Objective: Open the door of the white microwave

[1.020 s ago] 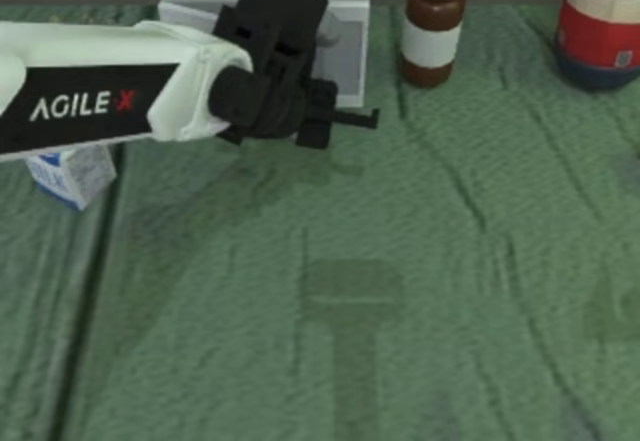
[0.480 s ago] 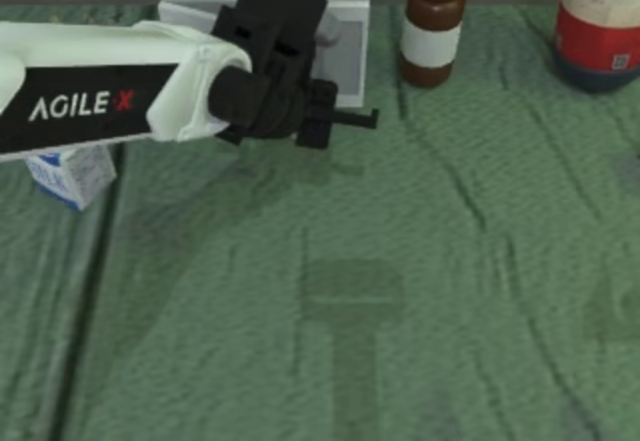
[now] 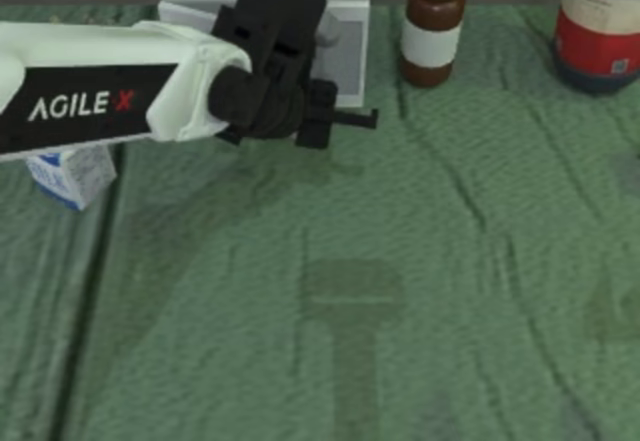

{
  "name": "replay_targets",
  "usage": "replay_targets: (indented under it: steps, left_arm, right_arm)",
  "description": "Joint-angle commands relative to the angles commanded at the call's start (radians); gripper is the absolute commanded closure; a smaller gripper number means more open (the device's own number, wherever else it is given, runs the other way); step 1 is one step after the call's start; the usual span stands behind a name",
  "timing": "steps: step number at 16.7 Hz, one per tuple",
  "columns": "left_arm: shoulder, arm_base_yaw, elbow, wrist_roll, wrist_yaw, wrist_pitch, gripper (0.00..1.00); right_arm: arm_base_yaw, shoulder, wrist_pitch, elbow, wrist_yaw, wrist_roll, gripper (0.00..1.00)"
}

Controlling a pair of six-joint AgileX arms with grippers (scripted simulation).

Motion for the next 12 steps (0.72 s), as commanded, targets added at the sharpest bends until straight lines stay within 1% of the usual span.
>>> replay_targets:
  steps: [4,9,12]
  left_arm:
    - [0.002,-0.008,0.001,-0.003,0.009,-0.001,1.00]
    - [-0.034,0.013,-0.040,0.047,0.041,0.024,1.00]
    - [-0.034,0.015,-0.050,0.054,0.045,0.023,1.00]
  right_arm:
    - [0.000,0.000,0.000,0.000,0.000,0.000,0.00]
    - [0.000,0.000,0.000,0.000,0.000,0.000,0.00]
    - [0.000,0.000,0.000,0.000,0.000,0.000,0.00]
